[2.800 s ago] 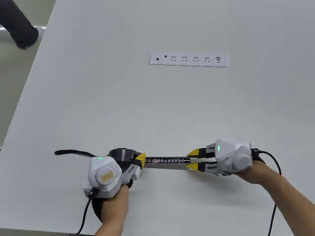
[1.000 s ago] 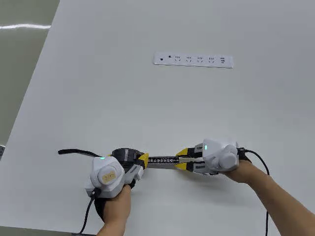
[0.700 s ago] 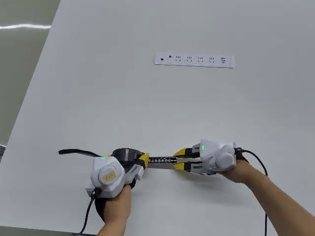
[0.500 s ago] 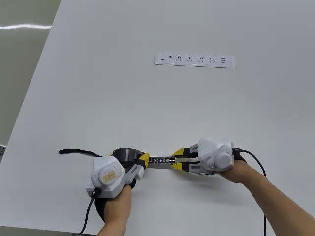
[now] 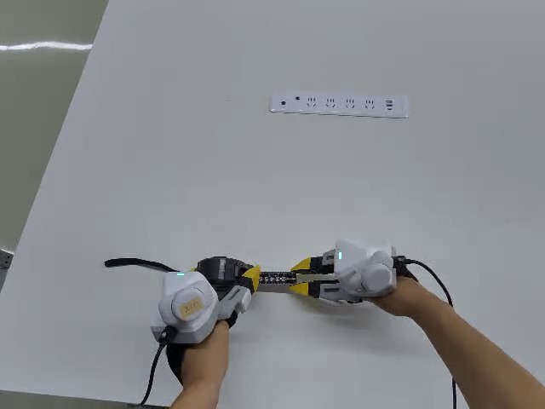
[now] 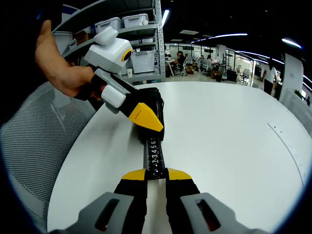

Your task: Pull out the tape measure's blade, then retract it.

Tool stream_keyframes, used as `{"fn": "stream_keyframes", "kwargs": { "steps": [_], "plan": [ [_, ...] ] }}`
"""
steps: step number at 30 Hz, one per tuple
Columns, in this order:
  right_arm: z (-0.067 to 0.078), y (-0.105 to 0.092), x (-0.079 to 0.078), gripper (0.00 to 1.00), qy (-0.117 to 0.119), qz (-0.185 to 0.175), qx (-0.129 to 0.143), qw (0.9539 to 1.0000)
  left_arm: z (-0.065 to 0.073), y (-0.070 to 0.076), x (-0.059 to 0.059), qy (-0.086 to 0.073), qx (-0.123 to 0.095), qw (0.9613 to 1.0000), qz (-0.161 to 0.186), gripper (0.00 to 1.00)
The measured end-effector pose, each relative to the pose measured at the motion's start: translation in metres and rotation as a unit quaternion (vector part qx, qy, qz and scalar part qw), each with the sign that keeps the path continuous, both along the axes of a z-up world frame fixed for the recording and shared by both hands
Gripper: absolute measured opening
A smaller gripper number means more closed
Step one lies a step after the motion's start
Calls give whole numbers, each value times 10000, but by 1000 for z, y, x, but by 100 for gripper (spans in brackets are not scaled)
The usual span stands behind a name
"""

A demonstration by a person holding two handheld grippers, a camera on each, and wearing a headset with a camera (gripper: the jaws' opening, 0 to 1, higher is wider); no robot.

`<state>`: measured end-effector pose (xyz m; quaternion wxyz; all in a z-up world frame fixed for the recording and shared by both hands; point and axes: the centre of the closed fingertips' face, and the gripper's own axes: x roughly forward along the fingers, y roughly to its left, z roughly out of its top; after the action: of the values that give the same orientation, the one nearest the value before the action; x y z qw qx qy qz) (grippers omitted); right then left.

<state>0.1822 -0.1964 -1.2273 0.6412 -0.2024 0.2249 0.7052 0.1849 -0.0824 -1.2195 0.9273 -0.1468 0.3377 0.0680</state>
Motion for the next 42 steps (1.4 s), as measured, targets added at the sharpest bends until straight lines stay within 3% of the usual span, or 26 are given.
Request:
{"fn": "stream_keyframes", "kwargs": {
  "steps": [42],
  "plan": [
    [-6,49,-9,12,33,117,126,9998,0,1,1,-13,-46,10000,11,65]
  ]
}}
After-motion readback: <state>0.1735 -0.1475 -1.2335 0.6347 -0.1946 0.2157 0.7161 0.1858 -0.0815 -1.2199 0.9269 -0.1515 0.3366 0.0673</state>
